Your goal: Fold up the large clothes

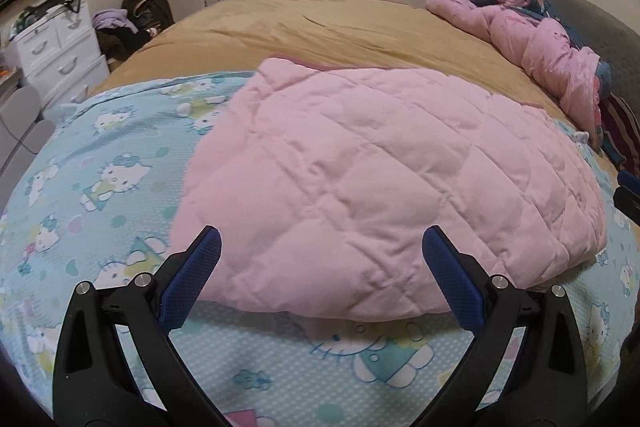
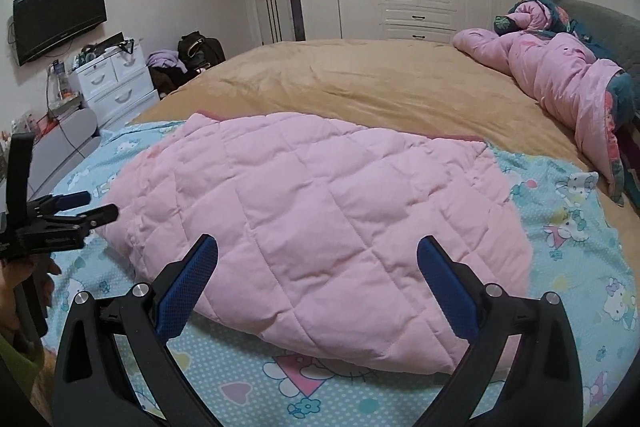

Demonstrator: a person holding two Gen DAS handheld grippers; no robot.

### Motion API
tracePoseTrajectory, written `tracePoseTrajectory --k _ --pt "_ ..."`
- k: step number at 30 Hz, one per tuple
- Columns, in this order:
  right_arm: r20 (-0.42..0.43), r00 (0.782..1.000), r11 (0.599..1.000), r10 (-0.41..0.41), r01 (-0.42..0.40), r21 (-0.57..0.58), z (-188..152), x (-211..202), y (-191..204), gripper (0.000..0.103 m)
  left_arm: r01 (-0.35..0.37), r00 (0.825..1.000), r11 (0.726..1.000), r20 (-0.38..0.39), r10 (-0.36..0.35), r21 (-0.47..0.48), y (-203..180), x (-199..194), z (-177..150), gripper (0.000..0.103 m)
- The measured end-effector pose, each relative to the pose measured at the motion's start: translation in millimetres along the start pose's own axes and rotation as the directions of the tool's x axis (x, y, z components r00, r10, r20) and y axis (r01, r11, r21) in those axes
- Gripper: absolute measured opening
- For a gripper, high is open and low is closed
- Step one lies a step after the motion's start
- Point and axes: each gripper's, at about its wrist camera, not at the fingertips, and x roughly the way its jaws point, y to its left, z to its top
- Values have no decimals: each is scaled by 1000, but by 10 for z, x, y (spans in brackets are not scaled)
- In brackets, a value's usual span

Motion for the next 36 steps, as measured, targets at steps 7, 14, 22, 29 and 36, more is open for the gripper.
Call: tracePoseTrajectory --k 7,14,22,29,36 --pt "-24 999 999 -48 48 24 -124 -41 -199 99 -25 1000 1000 -10 25 -12 216 -47 -108 95" --pt "-80 994 994 -74 79 71 -380 -99 -455 99 -25 999 999 -47 23 -48 408 -10 -263 95" --pt "-176 981 973 -79 114 201 -852 -173 -933 99 -15 994 997 -112 7 -75 596 85 -551 95" --pt "-269 962 915 37 76 397 -1266 -50 -1364 99 -10 984 992 -178 -12 -123 784 235 -766 95" --pt "-242 953 842 180 -23 539 -1341 237 -1606 99 37 979 981 -192 -74 -190 842 361 -692 95"
